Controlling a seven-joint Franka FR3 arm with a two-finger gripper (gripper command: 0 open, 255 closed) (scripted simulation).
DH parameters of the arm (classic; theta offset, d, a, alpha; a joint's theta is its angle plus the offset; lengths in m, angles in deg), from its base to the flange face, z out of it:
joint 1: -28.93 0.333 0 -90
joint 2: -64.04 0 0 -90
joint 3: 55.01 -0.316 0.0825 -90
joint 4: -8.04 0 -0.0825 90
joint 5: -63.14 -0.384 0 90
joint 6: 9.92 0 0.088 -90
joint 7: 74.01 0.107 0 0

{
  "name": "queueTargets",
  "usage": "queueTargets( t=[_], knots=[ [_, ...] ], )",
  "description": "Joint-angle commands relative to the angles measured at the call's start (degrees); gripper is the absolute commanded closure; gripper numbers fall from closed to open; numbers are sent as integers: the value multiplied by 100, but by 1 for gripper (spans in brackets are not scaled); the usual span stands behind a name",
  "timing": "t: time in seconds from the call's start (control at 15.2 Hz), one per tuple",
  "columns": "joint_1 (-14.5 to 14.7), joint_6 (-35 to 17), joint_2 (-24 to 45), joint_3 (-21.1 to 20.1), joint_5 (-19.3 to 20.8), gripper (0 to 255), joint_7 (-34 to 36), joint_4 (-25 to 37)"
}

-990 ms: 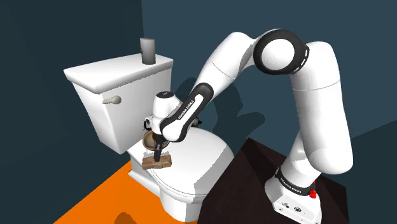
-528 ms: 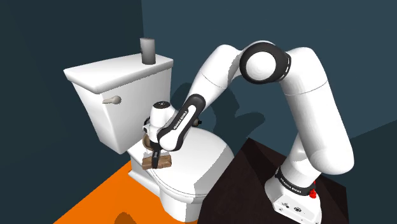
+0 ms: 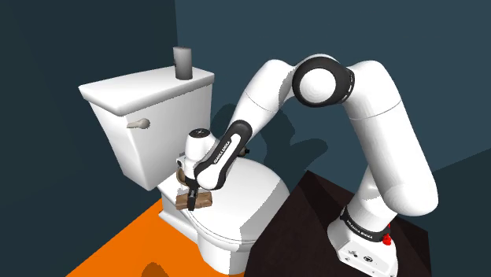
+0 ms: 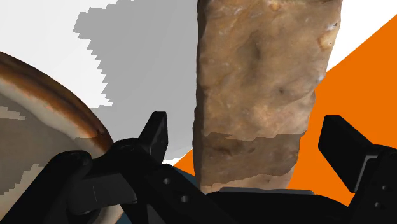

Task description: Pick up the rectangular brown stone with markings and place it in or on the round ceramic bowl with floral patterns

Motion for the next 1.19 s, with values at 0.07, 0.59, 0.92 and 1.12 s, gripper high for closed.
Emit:
queueTargets(
  t=[0.07,0.59,0.92,1.12],
  knots=[
    [0,0,0,0,0,255,0,0],
    [0,1,-1,0,0,255,1,-1],
    [-40,178,-296,-48,-30,255,-8,-118],
    [-71,320,-514,-86,-57,255,-18,-194]
  ],
)
